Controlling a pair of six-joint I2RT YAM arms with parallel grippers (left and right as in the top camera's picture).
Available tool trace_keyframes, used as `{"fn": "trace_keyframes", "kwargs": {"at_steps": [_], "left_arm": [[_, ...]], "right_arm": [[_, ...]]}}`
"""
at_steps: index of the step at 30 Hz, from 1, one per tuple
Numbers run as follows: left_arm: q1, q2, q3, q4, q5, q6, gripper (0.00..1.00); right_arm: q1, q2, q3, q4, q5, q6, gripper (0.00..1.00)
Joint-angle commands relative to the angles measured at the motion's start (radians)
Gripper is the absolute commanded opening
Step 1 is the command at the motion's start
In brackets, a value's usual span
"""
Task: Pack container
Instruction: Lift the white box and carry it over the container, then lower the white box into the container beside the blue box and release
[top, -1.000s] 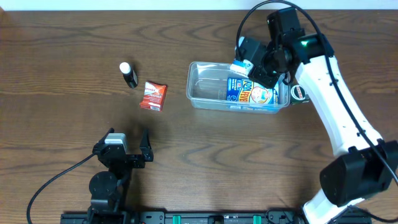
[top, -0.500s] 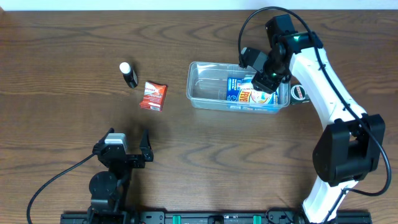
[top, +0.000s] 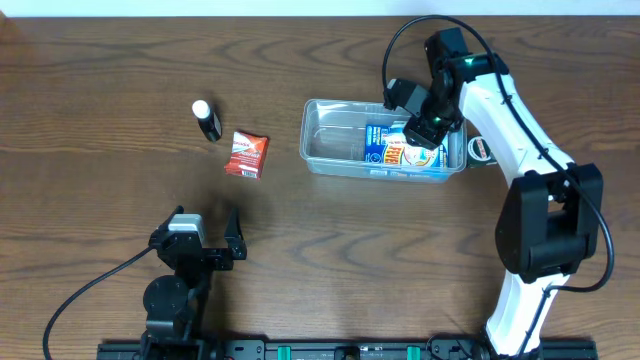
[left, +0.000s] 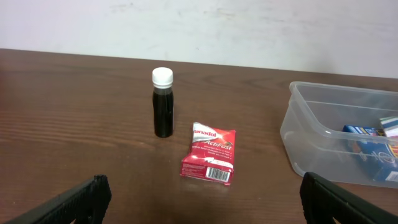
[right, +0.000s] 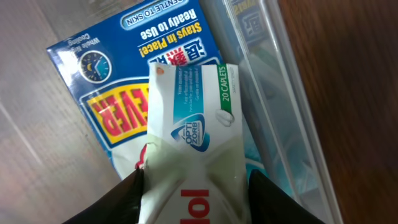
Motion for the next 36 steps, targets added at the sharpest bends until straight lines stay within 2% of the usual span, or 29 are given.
{"fn": "trace_keyframes", "kwargs": {"at_steps": [1, 15, 18, 23, 27, 31, 36], "left_arm": [[-0.002, -0.006, -0.027, -0.01, 0.007, 0.013, 0.98], [-0.002, -0.006, -0.027, -0.01, 0.007, 0.013, 0.98], [-0.002, -0.006, -0.027, -0.01, 0.007, 0.013, 0.98], [-0.002, -0.006, -0.027, -0.01, 0.007, 0.013, 0.98], [-0.002, -0.006, -0.027, -0.01, 0.007, 0.013, 0.98], [-0.002, -0.006, -0.027, -0.01, 0.007, 0.013, 0.98], [-0.002, -0.006, -0.027, -0.01, 0.007, 0.013, 0.98]], "right_arm": [[-0.008, 0.009, -0.008, 0.014, 0.0, -0.019, 0.5], [-0.008, 0.009, -0.008, 0.009, 0.063, -0.034, 0.48], [-0.008, 0.009, -0.008, 0.005, 0.095, -0.034, 0.49], [-0.008, 0.009, -0.008, 0.006, 0.111, -0.034, 0.59], [-0.008, 0.009, -0.008, 0.012, 0.111, -0.034, 0.61], [-0.007, 0.008, -0.008, 0.013, 0.111, -0.021, 0.58], [0.013, -0.016, -0.008, 0.001, 0.104, 0.127, 0.46]]}}
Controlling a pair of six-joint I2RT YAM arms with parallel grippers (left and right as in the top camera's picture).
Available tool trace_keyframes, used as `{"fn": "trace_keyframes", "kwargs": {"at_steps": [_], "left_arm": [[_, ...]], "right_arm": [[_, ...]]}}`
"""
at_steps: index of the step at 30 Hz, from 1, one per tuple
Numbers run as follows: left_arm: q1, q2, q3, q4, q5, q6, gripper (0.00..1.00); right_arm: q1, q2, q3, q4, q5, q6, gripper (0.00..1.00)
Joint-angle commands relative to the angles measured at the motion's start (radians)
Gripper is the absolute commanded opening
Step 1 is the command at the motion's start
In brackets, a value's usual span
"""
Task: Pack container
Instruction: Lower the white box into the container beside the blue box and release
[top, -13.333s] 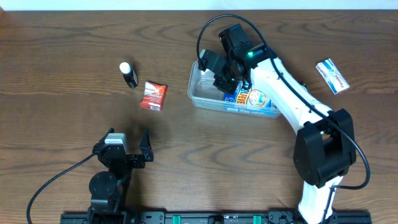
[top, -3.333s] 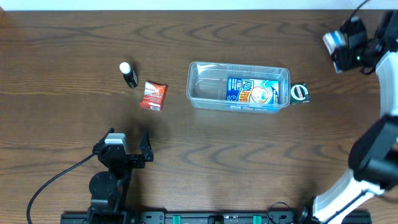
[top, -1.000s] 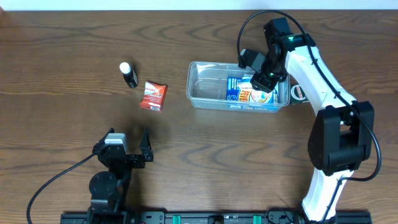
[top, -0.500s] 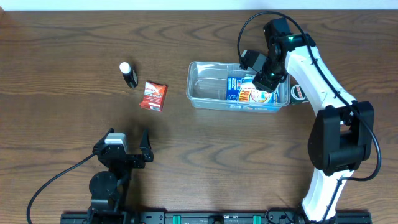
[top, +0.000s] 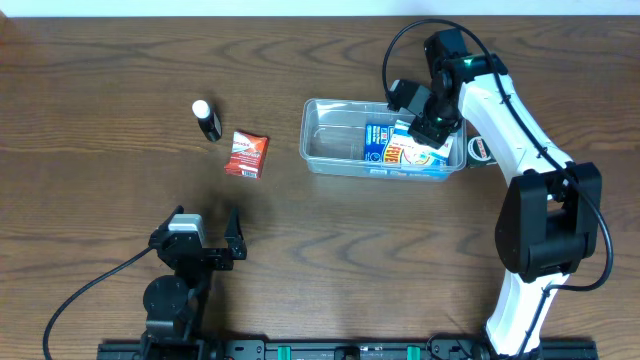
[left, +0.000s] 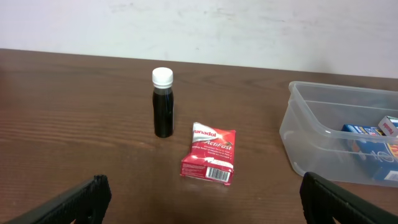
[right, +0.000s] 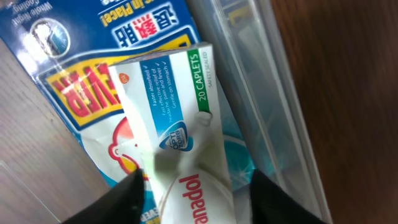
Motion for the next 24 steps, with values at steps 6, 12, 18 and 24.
{"fn": "trace_keyframes", "kwargs": {"at_steps": [6, 12, 18, 24], "left_arm": [[-0.002, -0.006, -0.027, -0.01, 0.007, 0.013, 0.98], [-0.002, -0.006, -0.027, -0.01, 0.007, 0.013, 0.98], [-0.002, -0.006, -0.027, -0.01, 0.007, 0.013, 0.98], [-0.002, -0.006, -0.027, -0.01, 0.007, 0.013, 0.98]], "right_arm": [[0.024, -0.075, -0.002, -0.097, -0.007, 0.391, 0.24], [0.013, -0.073, -0.007, -0.225, -0.103, 0.536, 0.01], [0.005, -0.073, -0.011, -0.233, -0.111, 0.537, 0.01], [0.003, -0.073, -0.054, -0.158, -0.111, 0.537, 0.01]]}}
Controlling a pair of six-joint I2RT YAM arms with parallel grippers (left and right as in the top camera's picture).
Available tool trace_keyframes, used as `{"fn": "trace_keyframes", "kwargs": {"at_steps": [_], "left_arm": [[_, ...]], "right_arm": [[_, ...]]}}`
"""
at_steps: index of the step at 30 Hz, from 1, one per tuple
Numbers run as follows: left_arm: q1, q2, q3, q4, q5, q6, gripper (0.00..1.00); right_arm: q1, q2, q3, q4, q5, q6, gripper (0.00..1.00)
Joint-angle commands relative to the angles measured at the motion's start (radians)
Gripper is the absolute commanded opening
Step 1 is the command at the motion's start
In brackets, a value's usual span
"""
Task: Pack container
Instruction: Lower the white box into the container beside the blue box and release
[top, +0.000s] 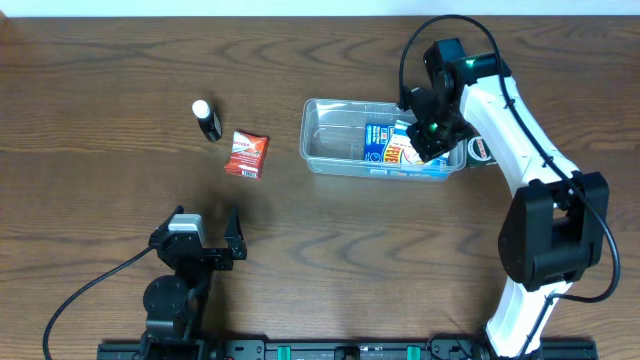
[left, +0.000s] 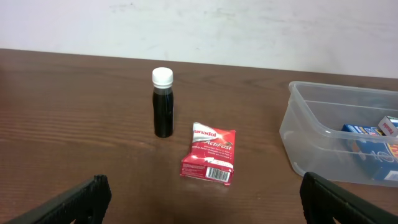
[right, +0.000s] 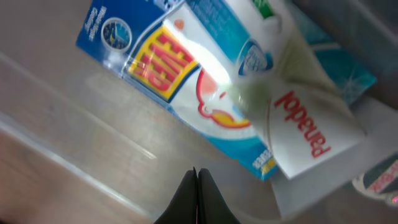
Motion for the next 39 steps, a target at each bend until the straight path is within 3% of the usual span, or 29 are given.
{"fn": "trace_keyframes", "kwargs": {"at_steps": [1, 9, 31, 39], "left_arm": [[-0.002, -0.006, -0.027, -0.01, 0.007, 0.013, 0.98], [-0.002, -0.006, -0.027, -0.01, 0.007, 0.013, 0.98], [-0.002, -0.006, -0.027, -0.01, 0.007, 0.013, 0.98], [-0.002, -0.006, -0.027, -0.01, 0.007, 0.013, 0.98]], "right_arm": [[-0.01, -0.025, -0.047, 0.044, -0.016, 0.02, 0.01], [-0.011, -0.025, -0.14, 0.171, 0.052, -0.006, 0.01], [-0.011, -0.025, -0.18, 0.237, 0.097, -0.086, 0.01], [-0.011, -0.025, -0.193, 0.282, 0.213, -0.092, 0.01]]}}
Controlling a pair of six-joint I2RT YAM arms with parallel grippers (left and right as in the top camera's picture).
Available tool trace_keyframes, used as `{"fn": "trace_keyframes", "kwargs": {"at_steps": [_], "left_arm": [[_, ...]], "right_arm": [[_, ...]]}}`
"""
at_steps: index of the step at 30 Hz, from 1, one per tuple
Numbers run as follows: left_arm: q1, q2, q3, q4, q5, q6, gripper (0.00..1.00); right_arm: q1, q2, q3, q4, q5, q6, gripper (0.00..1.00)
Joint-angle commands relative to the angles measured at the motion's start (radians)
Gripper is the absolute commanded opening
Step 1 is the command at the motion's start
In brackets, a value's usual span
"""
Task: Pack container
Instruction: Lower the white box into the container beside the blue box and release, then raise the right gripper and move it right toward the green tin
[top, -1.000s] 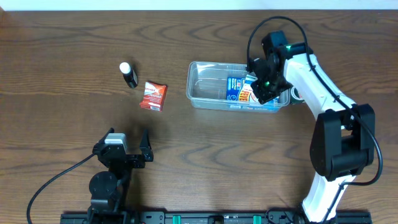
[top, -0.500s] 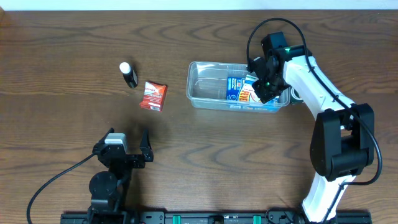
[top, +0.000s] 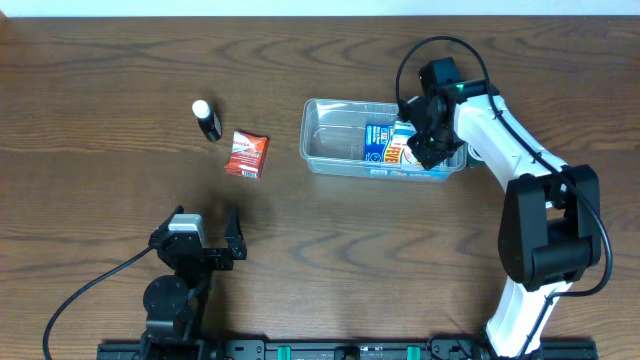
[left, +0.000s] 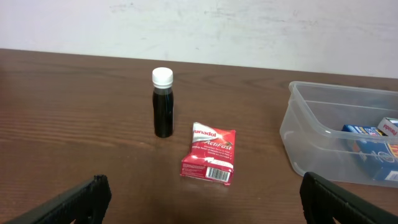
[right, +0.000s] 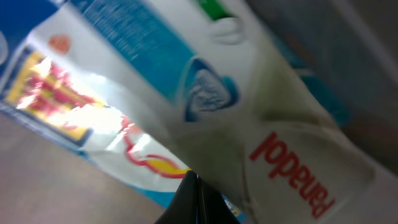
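A clear plastic container (top: 330, 150) holds a blue box (top: 385, 143) with a white Panadol box (right: 280, 137) lying slantwise on it. My right gripper (right: 198, 198) is shut with nothing in it, low inside the container's right end (top: 425, 140), its tips close over the two boxes. A red Panadol packet (left: 209, 162) and a dark bottle with a white cap (left: 163, 111) rest on the table left of the container. My left gripper (left: 199, 208) stands open near the front edge, well short of the packet.
A small round roll (top: 481, 150) lies just right of the container. The right arm reaches in from the right over that end. The container's near wall (left: 311, 155) rises at the right of the left wrist view.
My shut right gripper has come down closer to the white and blue boxes, which now fill its view. The left arm, packet and bottle have not moved.
My right gripper first held the white Panadol box over the blue box in the container. Then the box lay lower between spread fingers. Later the gripper was shut and empty above it, and now it sits close over the boxes.
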Motion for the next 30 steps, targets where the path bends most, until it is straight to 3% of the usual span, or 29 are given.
{"fn": "trace_keyframes", "kwargs": {"at_steps": [1, 13, 22, 29, 30], "left_arm": [[-0.002, -0.006, -0.027, -0.01, 0.007, 0.013, 0.98], [-0.002, -0.006, -0.027, -0.01, 0.007, 0.013, 0.98], [-0.002, -0.006, -0.027, -0.01, 0.007, 0.013, 0.98], [-0.002, -0.006, -0.027, -0.01, 0.007, 0.013, 0.98], [-0.002, -0.006, -0.027, -0.01, 0.007, 0.013, 0.98]], "right_arm": [[-0.011, -0.024, -0.005, 0.019, 0.054, -0.015, 0.01], [-0.005, -0.027, -0.003, 0.05, 0.051, -0.005, 0.01], [-0.007, -0.138, 0.062, -0.048, -0.184, 0.029, 0.01], [-0.101, -0.32, 0.072, -0.08, -0.084, 0.159, 0.13], [-0.131, -0.342, 0.072, -0.091, -0.055, 0.17, 0.21]]}}
